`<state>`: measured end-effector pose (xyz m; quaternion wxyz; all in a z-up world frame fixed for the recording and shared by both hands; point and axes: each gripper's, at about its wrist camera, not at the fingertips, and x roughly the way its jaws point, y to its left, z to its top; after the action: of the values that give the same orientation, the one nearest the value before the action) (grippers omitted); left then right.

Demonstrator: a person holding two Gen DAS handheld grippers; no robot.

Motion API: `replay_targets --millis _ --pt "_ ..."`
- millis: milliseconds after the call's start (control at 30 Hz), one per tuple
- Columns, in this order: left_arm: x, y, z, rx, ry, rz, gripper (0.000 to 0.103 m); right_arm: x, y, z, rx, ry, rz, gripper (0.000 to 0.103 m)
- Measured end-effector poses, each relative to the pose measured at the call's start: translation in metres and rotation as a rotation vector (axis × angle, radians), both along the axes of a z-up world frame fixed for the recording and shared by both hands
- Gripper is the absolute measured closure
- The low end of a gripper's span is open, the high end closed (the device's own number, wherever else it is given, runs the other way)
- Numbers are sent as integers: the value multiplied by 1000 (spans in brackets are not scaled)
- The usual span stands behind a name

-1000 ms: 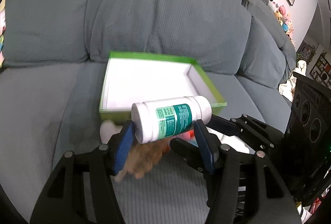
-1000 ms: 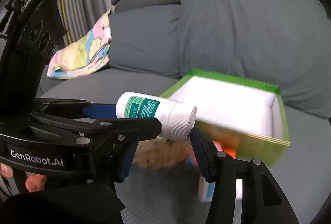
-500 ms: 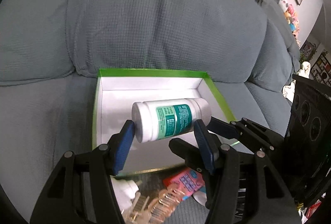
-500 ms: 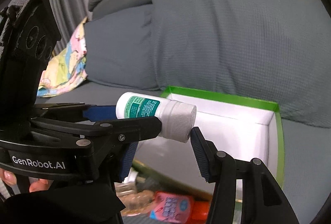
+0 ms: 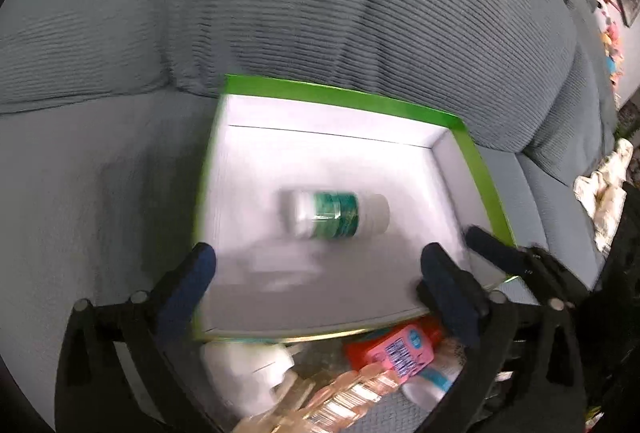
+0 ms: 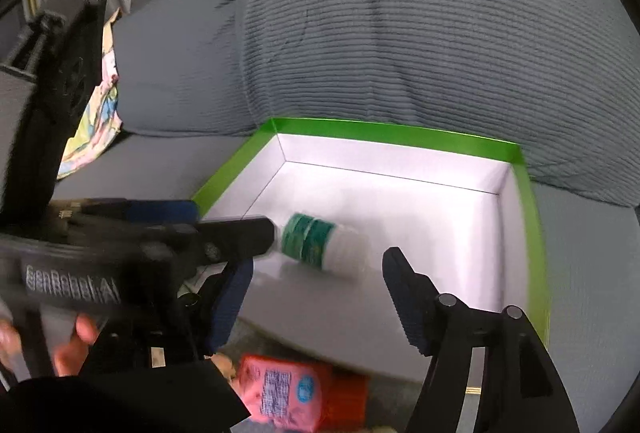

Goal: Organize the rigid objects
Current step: 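Carry the green-label bottle over the green box and release it, then move the right gripper back to the tall white bottle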

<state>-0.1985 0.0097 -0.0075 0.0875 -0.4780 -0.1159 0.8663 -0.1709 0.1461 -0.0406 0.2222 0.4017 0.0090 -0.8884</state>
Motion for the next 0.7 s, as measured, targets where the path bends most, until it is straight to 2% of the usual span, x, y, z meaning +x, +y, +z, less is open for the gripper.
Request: replay_targets --millis 200,333,533,700 --pt "34 -19 10 -18 12 36 1 36 38 25 -48 40 -58 33" --pt "61 -21 15 -1 34 29 1 67 60 38 -64 61 -98 28" --pt "104 -2 17 14 67 -39 1 106 83 40 -66 71 -156 27" --pt "139 21 8 58 66 -130 1 137 108 37 -81 72 -188 27"
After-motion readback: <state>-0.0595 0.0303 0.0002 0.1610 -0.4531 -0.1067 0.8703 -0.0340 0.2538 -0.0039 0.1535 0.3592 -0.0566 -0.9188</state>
